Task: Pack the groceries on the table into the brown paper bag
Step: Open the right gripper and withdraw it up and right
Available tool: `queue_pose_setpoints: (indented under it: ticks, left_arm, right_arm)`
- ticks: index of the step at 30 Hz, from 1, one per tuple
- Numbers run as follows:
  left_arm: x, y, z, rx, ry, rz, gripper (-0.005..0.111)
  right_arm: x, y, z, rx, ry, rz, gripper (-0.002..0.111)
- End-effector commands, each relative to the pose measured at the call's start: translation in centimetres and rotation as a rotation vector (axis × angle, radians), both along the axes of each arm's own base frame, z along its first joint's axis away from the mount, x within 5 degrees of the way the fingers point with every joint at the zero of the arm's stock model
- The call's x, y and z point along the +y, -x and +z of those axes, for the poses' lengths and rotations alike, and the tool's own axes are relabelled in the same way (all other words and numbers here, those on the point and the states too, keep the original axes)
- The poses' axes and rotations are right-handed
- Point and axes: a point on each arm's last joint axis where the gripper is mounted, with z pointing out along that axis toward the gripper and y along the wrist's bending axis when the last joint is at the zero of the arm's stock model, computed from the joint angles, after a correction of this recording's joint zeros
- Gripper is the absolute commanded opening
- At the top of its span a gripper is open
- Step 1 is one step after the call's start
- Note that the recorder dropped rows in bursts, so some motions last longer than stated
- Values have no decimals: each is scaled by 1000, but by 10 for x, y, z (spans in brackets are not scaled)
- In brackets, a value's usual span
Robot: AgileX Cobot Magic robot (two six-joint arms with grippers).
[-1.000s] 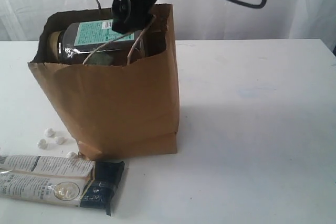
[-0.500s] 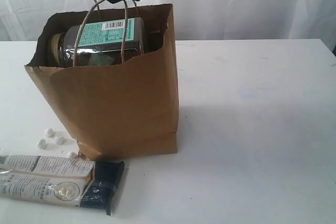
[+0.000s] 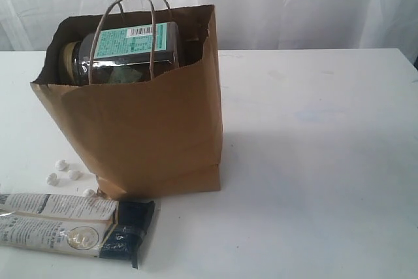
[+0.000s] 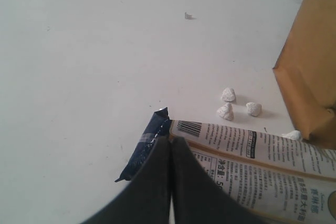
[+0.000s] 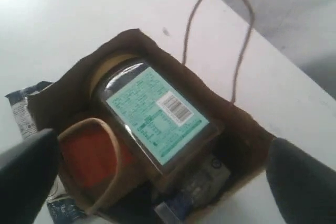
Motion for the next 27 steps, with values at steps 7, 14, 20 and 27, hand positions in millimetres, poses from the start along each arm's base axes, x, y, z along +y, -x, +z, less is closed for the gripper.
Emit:
queue_pose_setpoints:
  ticks: [7,14,20,27]
  left_arm:
    - [0,0,0,-6,15,-1,0]
    - [0,0,0,-6,15,-1,0]
    - [0,0,0,-6,15,-1,0]
    - [0,0,0,-6,15,-1,0]
  right_arm:
    - [-88,-4,32,-358,379,-559,101]
    - [-127,-25,8,-297,467,-740,63]
    - [-174,-48,-59,8,516,-822,1]
    - [-216,-33,-158,603,271,-785,0]
